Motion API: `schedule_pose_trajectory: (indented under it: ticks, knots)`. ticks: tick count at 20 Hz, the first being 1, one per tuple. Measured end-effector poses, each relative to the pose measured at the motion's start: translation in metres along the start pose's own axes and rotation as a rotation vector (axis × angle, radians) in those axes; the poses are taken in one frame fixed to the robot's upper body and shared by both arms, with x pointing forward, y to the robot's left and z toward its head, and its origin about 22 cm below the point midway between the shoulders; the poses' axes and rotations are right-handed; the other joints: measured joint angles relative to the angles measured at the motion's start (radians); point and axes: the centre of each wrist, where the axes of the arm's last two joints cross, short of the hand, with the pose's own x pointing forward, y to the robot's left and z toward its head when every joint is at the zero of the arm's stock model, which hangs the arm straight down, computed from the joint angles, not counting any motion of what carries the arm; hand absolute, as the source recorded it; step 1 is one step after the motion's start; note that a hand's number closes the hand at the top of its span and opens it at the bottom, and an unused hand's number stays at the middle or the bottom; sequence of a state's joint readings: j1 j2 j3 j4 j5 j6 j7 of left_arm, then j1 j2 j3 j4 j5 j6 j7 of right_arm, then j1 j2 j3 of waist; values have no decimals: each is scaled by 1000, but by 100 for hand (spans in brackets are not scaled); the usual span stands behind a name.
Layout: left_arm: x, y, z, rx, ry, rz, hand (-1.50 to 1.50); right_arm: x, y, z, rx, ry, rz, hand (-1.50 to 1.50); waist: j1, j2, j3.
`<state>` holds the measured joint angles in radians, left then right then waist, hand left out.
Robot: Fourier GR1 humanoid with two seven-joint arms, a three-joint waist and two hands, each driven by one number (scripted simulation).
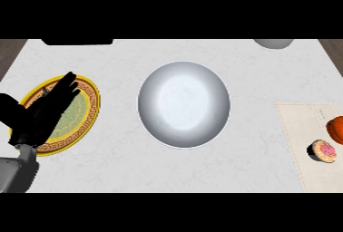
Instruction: Pick the cupcake from the placemat and place it in the bowl
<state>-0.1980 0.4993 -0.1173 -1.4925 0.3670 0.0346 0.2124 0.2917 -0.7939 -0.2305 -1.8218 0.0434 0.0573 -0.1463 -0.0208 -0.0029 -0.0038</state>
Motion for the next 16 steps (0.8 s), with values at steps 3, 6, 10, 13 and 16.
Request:
schedule_pose_trajectory:
  ticks: [3, 6, 10, 13, 16]
  knots:
    - [-3, -3, 0, -7, -3, -4, 0, 23, -6, -5, 89, 68, 88, -150, 8, 1, 0]
    - [-6, -2, -2, -10, -1, -3, 0, 47, -9, -11, 169, 124, 154, -150, 14, 3, 1]
    - [-3, -3, -8, -15, -8, -3, 0, 78, -9, -22, 250, 176, 220, -150, 21, 4, 2]
    - [-1, -7, -12, -19, -6, -6, 0, 93, -2, -28, 301, 225, 274, -150, 25, 4, 2]
    - [0, 0, -7, -18, -9, -7, 0, 101, -6, -34, 346, 278, 320, -150, 27, 4, 3]
